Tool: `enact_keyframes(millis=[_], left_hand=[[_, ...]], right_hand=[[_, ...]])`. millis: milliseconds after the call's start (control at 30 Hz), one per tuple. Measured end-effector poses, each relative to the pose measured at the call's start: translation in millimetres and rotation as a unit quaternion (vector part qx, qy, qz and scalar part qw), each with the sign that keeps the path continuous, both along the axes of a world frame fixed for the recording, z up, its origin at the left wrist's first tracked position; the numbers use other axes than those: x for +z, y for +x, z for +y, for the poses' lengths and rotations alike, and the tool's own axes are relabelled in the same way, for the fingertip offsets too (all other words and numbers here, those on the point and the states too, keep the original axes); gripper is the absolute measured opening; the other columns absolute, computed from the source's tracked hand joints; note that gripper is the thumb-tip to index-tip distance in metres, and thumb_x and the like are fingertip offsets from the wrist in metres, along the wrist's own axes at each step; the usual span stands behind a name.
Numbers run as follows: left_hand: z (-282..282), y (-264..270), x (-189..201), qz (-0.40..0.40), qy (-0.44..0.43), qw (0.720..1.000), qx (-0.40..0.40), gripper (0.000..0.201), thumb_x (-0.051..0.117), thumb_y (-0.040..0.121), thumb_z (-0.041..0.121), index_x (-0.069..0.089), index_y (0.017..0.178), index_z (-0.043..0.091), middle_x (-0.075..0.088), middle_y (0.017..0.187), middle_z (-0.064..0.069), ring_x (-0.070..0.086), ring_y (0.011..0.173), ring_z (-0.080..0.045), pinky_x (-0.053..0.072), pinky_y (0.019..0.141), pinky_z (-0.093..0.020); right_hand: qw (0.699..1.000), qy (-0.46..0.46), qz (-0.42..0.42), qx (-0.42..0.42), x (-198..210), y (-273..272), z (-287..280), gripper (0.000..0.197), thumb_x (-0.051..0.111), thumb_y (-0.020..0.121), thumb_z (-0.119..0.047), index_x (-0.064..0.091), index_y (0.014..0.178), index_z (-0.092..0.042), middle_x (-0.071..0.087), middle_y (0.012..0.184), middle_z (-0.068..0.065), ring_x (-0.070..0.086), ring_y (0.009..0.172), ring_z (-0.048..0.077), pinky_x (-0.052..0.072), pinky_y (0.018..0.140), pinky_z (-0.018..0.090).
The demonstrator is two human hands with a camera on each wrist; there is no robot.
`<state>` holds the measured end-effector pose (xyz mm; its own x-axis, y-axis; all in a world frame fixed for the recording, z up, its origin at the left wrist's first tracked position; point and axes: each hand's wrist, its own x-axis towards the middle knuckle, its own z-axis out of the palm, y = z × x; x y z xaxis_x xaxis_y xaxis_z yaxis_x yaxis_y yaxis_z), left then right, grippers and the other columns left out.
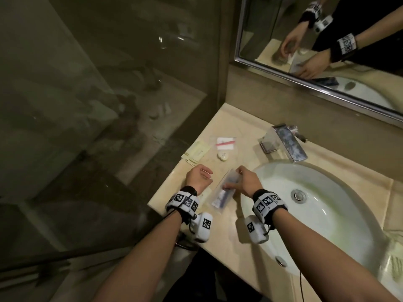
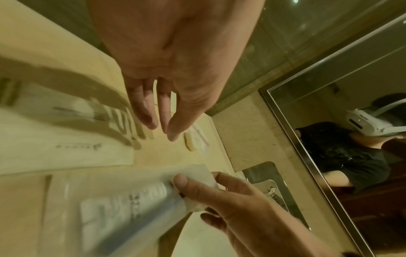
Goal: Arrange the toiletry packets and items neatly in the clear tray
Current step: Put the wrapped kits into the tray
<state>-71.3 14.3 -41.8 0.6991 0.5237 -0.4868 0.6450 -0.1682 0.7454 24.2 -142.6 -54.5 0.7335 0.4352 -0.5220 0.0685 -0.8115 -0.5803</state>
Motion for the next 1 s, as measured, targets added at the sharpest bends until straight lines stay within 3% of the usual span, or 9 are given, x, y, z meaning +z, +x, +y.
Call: enact_keyframes(millis=[67, 167, 367, 533, 733, 900, 1000], left_hand=[[3, 17, 5, -0.005, 0.011, 1.0, -0.004, 0.023, 0.069, 0.074, -0.003, 0.066, 0.093, 0.009, 0.065, 0.082, -0.001, 0.061, 0.081, -0.017, 0.054, 0.078, -0.03], [10, 47, 11, -0.017, 0.071, 0.997, -0.032, 0.022, 0.066, 0.077, -0.003, 0.068, 0.095, 0.009, 0.067, 0.094, -0.005, 0.062, 0.086, -0.019, 0.055, 0.082, -0.032], [32, 101, 0, -0.026, 0.173, 0.979, -0.106, 0.032, 0.064, 0.079, 0.002, 0.066, 0.109, 0.014, 0.063, 0.118, -0.008, 0.055, 0.114, -0.027, 0.044, 0.101, -0.034], [42, 124, -9, 0.002, 0.228, 0.958, -0.172, 0.05, 0.067, 0.083, 0.012, 0.054, 0.131, 0.021, 0.051, 0.139, 0.001, 0.043, 0.119, -0.029, 0.038, 0.101, -0.035], [45, 145, -12, 0.031, 0.268, 0.943, -0.194, 0.045, 0.076, 0.076, 0.017, 0.06, 0.118, 0.021, 0.056, 0.125, -0.002, 0.046, 0.112, -0.027, 0.04, 0.097, -0.036], [41, 153, -9, 0.083, 0.25, 0.951, -0.161, 0.03, 0.077, 0.076, 0.018, 0.067, 0.104, 0.013, 0.058, 0.117, -0.009, 0.042, 0.119, -0.029, 0.036, 0.106, -0.041], [39, 155, -4, 0.085, 0.226, 0.957, -0.162, 0.024, 0.074, 0.079, 0.02, 0.069, 0.099, 0.008, 0.058, 0.114, -0.01, 0.051, 0.114, -0.029, 0.045, 0.1, -0.042]], right_hand=[[0.994, 0.079, 0.035, -0.071, 0, 5, -8, 0.052, 0.09, 0.063, -0.028, 0.049, 0.092, -0.014, 0.058, 0.087, 0.007, 0.053, 0.068, 0.016, 0.048, 0.056, 0.029], [0.974, 0.16, 0.067, -0.146, 7, 12, -19, 0.042, 0.087, 0.069, -0.018, 0.054, 0.094, -0.014, 0.057, 0.083, 0.009, 0.057, 0.064, 0.02, 0.058, 0.054, 0.034], [0.925, 0.262, 0.07, -0.267, 24, 29, -31, 0.03, 0.082, 0.076, -0.022, 0.062, 0.097, -0.013, 0.061, 0.09, 0.013, 0.059, 0.07, 0.02, 0.055, 0.055, 0.028], [0.896, 0.301, 0.091, -0.312, 31, 39, -31, 0.035, 0.079, 0.079, -0.022, 0.062, 0.107, -0.008, 0.066, 0.101, 0.016, 0.064, 0.077, 0.02, 0.054, 0.055, 0.024], [0.888, 0.31, 0.08, -0.33, 25, 43, -33, 0.04, 0.08, 0.078, -0.026, 0.063, 0.109, -0.009, 0.064, 0.113, 0.021, 0.065, 0.08, 0.022, 0.054, 0.055, 0.023], [0.881, 0.323, 0.078, -0.338, 26, 46, -34, 0.041, 0.079, 0.079, -0.026, 0.063, 0.112, -0.007, 0.063, 0.115, 0.023, 0.067, 0.079, 0.021, 0.054, 0.055, 0.022], [0.876, 0.334, 0.091, -0.335, 29, 45, -37, 0.042, 0.079, 0.08, -0.027, 0.063, 0.114, -0.007, 0.063, 0.118, 0.024, 0.067, 0.082, 0.022, 0.054, 0.057, 0.021]])
